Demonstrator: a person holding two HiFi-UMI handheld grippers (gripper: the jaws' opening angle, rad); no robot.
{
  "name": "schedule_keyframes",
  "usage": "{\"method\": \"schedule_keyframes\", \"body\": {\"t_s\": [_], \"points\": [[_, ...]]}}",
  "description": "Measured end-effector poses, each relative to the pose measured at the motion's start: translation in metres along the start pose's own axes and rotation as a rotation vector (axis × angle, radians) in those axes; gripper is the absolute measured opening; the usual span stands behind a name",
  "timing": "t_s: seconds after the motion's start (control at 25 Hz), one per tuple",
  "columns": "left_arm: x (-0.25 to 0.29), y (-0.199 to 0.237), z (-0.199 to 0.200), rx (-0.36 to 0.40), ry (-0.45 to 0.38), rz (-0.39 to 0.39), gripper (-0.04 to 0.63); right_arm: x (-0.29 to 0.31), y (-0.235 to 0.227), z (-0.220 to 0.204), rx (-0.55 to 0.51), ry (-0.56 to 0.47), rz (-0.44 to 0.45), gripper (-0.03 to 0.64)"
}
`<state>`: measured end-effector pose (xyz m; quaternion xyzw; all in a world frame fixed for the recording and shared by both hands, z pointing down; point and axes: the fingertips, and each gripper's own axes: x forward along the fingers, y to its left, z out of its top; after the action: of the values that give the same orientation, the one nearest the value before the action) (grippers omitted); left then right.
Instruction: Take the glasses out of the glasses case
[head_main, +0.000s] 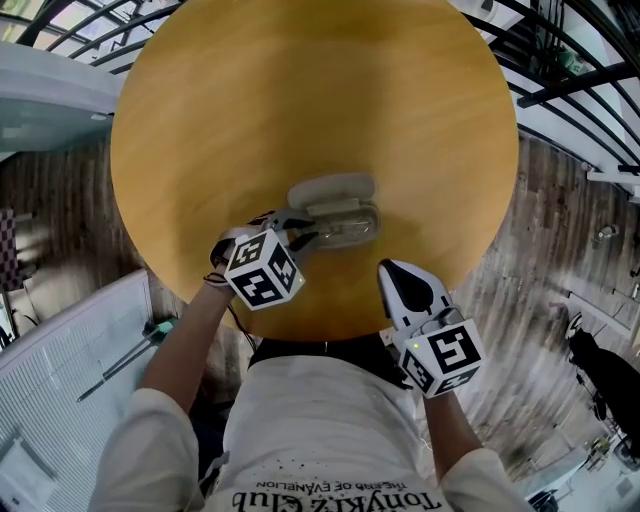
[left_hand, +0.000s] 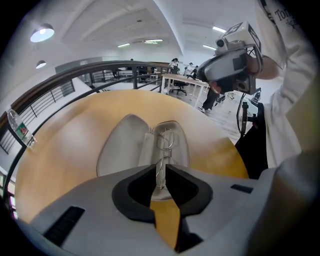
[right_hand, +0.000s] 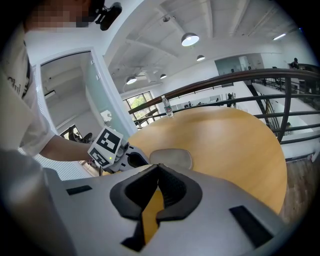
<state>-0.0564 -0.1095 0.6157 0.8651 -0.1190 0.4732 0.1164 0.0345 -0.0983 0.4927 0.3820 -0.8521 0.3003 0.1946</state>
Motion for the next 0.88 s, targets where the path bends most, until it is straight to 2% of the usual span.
{"method": "schedule_keyframes", "body": {"t_s": [0.44,0.68,0.88], "points": [[0.014,0.001,0.003,0.077,0.083,-0.053,0.067,0.002,-0.011,0.001,0.03,0.003,0.003,0.025],[0.021,0.0,0.003,0.155,0.138,-0.063,0.067,0.002,-0.014,0.002,0.036,0.002,0.003,0.025],[0.026,-0.004,0.001,0.191,0.176,-0.075,0.067,0.002,-0.015,0.0,0.04,-0.001,0.005,0.025]]}}
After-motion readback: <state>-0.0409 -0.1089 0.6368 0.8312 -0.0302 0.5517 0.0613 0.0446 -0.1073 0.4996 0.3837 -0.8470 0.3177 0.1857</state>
